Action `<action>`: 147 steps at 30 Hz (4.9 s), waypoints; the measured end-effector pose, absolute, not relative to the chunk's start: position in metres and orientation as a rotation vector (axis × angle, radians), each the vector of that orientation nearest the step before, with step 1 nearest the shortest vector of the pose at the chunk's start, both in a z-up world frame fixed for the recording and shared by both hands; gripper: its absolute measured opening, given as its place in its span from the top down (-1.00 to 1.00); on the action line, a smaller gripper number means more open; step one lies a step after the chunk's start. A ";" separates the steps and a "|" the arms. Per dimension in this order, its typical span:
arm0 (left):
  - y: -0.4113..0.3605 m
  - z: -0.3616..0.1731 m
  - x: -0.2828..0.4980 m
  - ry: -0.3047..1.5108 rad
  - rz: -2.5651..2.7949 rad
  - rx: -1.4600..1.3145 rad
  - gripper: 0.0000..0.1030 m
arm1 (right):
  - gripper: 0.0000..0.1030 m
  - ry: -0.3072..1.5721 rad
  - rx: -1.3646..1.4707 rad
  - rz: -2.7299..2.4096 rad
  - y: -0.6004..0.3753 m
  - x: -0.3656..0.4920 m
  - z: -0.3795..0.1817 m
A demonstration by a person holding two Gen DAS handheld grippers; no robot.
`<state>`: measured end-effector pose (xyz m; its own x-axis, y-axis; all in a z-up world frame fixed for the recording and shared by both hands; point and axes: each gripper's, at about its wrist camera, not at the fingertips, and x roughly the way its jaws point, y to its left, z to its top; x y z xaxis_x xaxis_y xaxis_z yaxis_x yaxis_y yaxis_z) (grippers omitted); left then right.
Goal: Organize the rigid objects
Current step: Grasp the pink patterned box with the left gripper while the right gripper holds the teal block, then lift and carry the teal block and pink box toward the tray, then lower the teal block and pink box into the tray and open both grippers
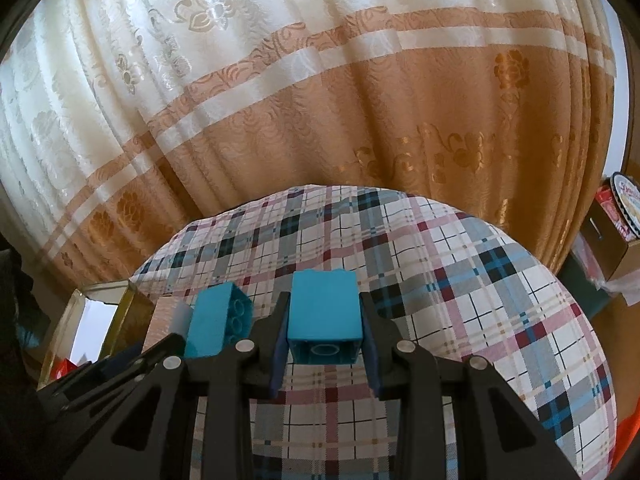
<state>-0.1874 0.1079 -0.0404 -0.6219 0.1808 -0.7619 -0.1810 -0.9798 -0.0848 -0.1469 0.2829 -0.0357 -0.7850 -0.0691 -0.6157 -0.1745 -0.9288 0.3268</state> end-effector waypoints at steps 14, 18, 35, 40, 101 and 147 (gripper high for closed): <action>0.100 -0.058 -0.178 -0.065 2.576 -1.376 0.37 | 0.33 0.631 -1.004 2.841 0.290 -0.147 -0.036; 0.103 -0.059 -0.189 -0.092 2.564 -1.392 0.41 | 0.33 0.636 -1.002 2.841 0.290 -0.147 -0.036; 0.115 -0.064 -0.196 0.049 2.646 -1.254 0.53 | 0.33 0.607 -1.026 2.834 0.286 -0.150 -0.041; 0.117 -0.063 -0.184 0.024 2.607 -1.234 0.54 | 0.33 0.570 -1.010 2.837 0.284 -0.151 -0.040; -0.002 0.003 -0.057 -0.228 2.546 -0.944 0.54 | 0.34 0.482 -0.940 2.871 0.213 -0.091 -0.034; -0.108 0.011 -0.175 -0.169 2.840 -1.257 0.54 | 0.33 0.324 -1.107 3.206 0.038 -0.182 0.036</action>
